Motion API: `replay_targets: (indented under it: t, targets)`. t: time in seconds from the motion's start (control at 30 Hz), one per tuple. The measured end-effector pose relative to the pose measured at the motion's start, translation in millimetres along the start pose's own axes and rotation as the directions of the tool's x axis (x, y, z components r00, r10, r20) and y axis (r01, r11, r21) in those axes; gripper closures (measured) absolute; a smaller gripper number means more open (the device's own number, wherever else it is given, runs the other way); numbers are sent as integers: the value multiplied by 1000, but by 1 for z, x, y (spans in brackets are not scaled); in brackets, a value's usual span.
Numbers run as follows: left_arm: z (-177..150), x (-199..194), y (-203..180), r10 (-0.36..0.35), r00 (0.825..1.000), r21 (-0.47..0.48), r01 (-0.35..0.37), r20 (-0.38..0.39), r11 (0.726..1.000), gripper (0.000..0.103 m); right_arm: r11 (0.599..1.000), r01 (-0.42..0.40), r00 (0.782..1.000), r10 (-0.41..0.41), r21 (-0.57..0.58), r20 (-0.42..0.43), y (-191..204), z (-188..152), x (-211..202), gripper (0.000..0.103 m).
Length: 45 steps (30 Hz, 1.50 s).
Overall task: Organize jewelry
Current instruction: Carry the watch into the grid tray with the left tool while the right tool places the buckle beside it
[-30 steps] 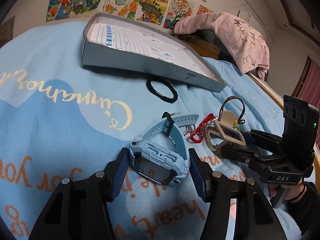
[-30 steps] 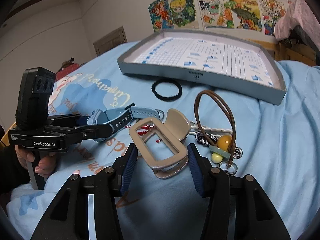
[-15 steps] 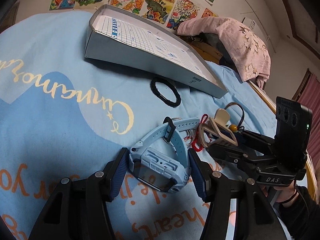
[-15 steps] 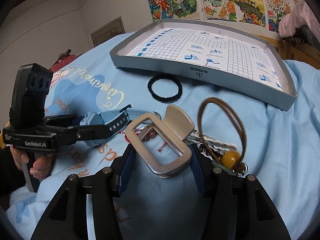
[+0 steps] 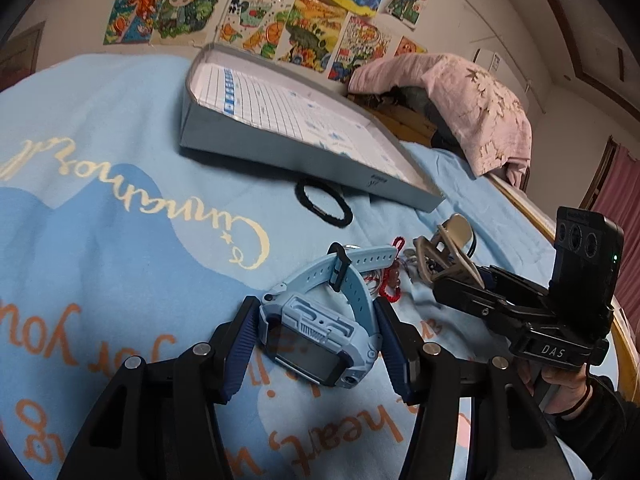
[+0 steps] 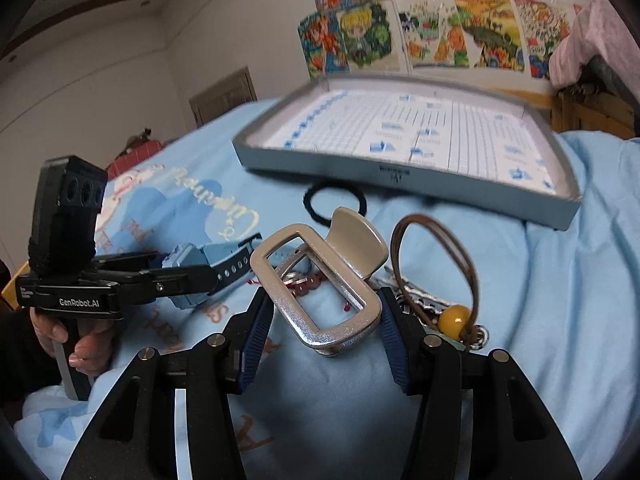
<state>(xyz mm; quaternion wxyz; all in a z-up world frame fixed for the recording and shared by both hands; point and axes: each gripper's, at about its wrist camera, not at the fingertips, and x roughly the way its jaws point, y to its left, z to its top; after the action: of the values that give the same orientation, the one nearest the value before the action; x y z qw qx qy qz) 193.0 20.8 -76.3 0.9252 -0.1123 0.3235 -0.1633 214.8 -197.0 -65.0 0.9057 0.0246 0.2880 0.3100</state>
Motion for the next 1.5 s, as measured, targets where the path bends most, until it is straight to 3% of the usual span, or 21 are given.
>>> replay_targets:
  t: [0.3,0.57,0.83,1.2,1.33,1.4,1.5]
  targets:
    - [20,-21,5,25,995,-62,-19,101,998,48,999,38,997,-39,18,63,-6,18,-14,55]
    - [90,-16,12,108,975,-86,-93,193,992,48,991,115,988,-121,69,93,-30,86,5,55]
    - [136,29,27,169,975,-87,-157,142,984,48,983,158,986,-162,97,41,-39,126,65,55]
    - [143,64,24,235,970,-12,-235,68,972,48,979,194,981,-192,54,-40,-29,130,105,55]
    - [141,63,26,227,972,-23,-226,67,974,44,974,218,974,-214,59,-70,-31,125,107,55]
    - [141,62,29,212,975,-44,-209,63,977,39,972,225,973,-221,67,-66,-32,125,104,38]
    - [138,56,25,205,975,-40,-202,80,979,31,969,231,973,-229,87,-32,-33,126,93,29]
